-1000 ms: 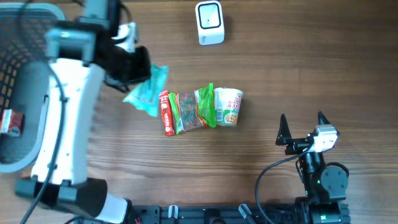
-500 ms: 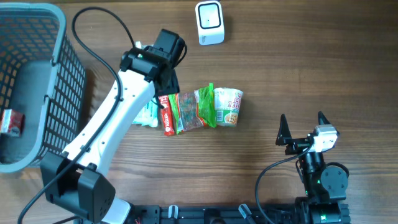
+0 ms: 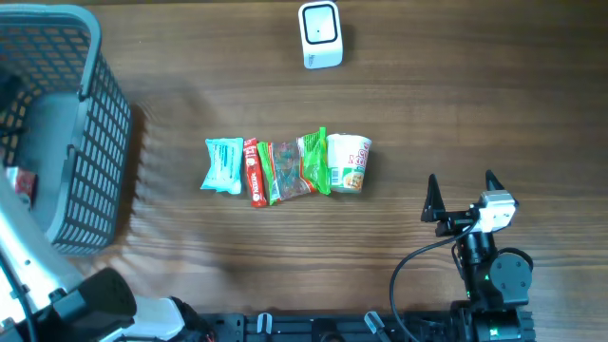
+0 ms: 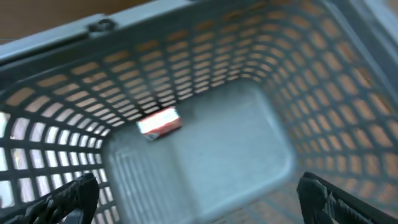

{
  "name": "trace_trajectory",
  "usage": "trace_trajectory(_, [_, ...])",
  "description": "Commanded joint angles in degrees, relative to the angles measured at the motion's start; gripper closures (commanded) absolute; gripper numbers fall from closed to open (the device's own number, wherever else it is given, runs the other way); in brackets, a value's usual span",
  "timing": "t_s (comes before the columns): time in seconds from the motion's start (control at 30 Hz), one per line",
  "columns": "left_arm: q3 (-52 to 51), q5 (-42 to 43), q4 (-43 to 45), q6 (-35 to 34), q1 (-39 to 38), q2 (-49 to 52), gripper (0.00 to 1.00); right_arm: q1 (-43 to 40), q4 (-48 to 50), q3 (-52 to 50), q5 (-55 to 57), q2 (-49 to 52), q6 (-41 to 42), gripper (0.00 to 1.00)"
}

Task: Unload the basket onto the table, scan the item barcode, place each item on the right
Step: 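Reach the left gripper into the basket and grasp the red Kleenex pack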

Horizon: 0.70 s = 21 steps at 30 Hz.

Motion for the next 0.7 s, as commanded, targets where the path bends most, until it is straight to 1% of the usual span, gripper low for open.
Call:
trace_trajectory(0.0, [-0.39, 4.83, -1.05, 0.57, 6.36, 5.33, 0.00, 0.13, 0.28, -0.07, -0.31, -0.31, -1.01, 0.00])
trace_trajectory(0.1, [-3.45, 4.74, -0.63, 0.57, 7.17, 9.11, 0.00, 0.13, 0.28, -0.07, -0.33, -0.31, -1.01, 0.01])
trace_trajectory(0.2, [-7.19, 4.79, 2.56, 0.28, 7.28, 12.24, 0.00, 0.13, 0.28, -0.07, -0.33, -0.31, -1.01, 0.00])
trace_trajectory(0.33, [-12.28, 4.59, 9.42, -1.66, 7.82, 13.35, 0.00, 0.13, 0.28, -0.07, -0.33, -0.31, -0.98, 0.00])
trace_trajectory(0.43, [-16.59, 4.35, 13.97, -1.60, 8.61, 13.46, 0.00, 0.13, 0.28, -0.07, -0.31, -0.31, -0.98, 0.00])
trace_trajectory(0.53, [-22.99, 4.35, 21.40, -0.87, 10.03, 13.46, 0.00, 0.13, 0.31, -0.07, -0.31, -0.31, -0.98, 0.01])
trace_trajectory(0.6, [-25.88, 4.42, 24.87, 0.50, 10.78, 13.46, 0.04, 0.13, 0.28, -0.07, -0.31, -0.31, -0.98, 0.00])
trace_trajectory(0.67, [-27.96, 4.39, 27.58, 0.66, 11.41, 14.01, 0.14, 0.13, 0.28, -0.07, -0.33, -0.31, -0.98, 0.00])
